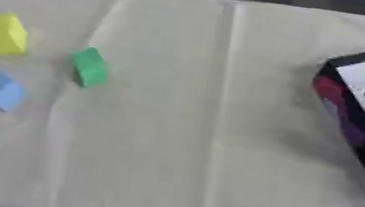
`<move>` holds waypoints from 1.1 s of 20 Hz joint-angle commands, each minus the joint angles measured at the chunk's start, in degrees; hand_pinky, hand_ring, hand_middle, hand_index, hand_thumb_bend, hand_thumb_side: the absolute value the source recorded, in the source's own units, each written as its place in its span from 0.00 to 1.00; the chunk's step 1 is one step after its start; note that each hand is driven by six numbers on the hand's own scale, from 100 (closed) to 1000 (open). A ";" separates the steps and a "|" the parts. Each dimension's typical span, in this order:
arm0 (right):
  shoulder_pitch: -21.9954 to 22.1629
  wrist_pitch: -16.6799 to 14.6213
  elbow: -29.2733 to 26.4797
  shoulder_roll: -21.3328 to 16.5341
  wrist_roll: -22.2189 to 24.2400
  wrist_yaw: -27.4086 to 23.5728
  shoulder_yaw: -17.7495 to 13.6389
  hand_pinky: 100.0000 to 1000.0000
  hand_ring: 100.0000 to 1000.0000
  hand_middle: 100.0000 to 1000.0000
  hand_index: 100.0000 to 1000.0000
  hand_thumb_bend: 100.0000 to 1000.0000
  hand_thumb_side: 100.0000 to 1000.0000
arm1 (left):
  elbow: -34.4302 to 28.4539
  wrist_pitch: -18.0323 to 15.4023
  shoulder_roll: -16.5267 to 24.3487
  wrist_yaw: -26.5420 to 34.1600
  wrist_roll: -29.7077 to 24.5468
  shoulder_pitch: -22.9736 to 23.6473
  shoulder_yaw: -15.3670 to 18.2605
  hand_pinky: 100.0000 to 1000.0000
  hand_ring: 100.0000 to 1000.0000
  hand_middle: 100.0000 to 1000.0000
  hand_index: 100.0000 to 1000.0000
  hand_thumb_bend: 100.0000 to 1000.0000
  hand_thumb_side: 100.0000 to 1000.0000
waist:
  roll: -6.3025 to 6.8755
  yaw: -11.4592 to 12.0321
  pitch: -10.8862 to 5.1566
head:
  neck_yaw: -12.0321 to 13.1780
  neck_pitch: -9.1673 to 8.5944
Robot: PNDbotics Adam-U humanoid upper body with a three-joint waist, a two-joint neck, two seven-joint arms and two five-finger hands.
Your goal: Pick up the objects with one hand, pass them to the other hand, and then place them into the box on the other side of the table.
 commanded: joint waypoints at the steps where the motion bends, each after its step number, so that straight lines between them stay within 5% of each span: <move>1: -0.58 -0.13 -1.16 -1.84 0.03 -0.39 -0.54 0.94 0.70 1.00 0.98 0.00 0.47 | -0.31 -0.17 2.44 0.23 0.28 -0.95 0.36 0.91 0.86 0.74 0.80 0.76 0.00 | -0.18 0.08 -1.78 | -0.13 -0.54; 13: -0.86 -0.34 -1.40 -2.14 -0.06 -0.99 -0.52 0.94 0.70 1.00 0.98 0.00 0.46 | 0.48 -0.45 2.18 0.61 -0.19 -0.73 0.24 0.92 0.87 0.76 0.83 0.81 0.00 | -0.26 -0.07 -1.55 | 0.16 -0.77; 22: -1.88 -0.37 -1.69 -1.78 0.23 -1.42 -0.11 0.94 0.70 1.00 0.98 0.00 0.46 | 2.84 -1.28 0.18 -3.67 -0.63 0.64 0.05 0.95 0.89 0.77 0.83 0.90 0.02 | -0.82 -1.72 -0.98 | 2.93 -0.97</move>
